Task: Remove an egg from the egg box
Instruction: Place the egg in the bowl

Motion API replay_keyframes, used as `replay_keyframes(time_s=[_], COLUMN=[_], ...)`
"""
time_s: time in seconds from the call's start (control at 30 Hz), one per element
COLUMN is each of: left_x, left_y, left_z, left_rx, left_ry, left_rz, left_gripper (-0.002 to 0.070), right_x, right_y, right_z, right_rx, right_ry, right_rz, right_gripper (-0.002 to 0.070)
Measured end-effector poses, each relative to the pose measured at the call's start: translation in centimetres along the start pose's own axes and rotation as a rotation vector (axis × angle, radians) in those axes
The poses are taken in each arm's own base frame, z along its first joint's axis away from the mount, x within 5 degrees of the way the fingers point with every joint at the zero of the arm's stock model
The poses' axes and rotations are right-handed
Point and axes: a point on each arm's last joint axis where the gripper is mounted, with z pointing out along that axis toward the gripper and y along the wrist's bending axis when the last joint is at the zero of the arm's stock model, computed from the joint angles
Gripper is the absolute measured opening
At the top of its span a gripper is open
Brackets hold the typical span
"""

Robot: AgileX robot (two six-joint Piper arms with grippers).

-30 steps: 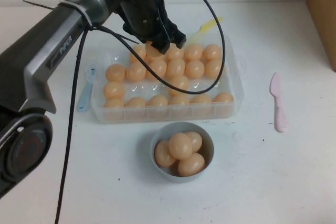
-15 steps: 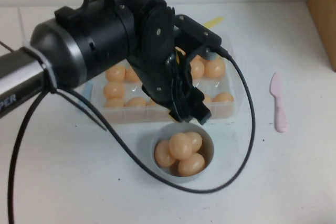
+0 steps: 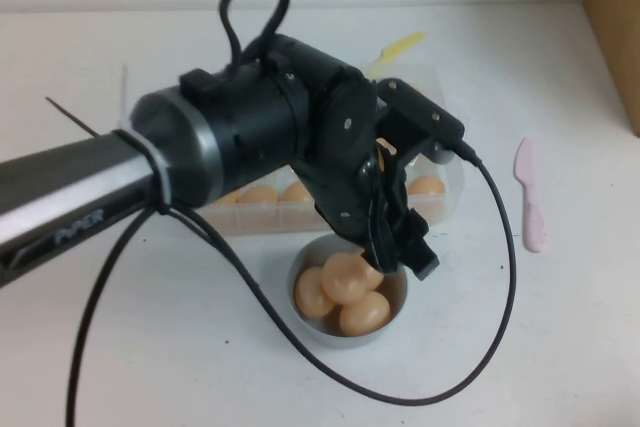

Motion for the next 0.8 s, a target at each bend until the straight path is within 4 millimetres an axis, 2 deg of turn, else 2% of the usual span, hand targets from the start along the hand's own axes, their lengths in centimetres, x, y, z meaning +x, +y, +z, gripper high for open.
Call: replay_keyframes(time_s=[0.13,0.47,0.8], left_x=[0.1,0.3,0.6], left_y=[0.0,0.1,0.2], left_z=[1.5,3.2,3.5], left_rx=[0.003,0.036,0.048], left_ry=[0.029,0.065,0.094], left_rz=[0.017,0.047,0.05], left_gripper=[0.033,0.033,0.0331], right_x=[0.0,0.0,0.0], right_y=[0.0,0.0,0.0], right_z=[0.0,0.0,0.0], right_rx=[0.0,0.0,0.0], right_ry=[0.0,0.0,0.0], right_rz=[0.0,0.0,0.0], right_gripper=[-0.0017,-0.0017,-0.0017])
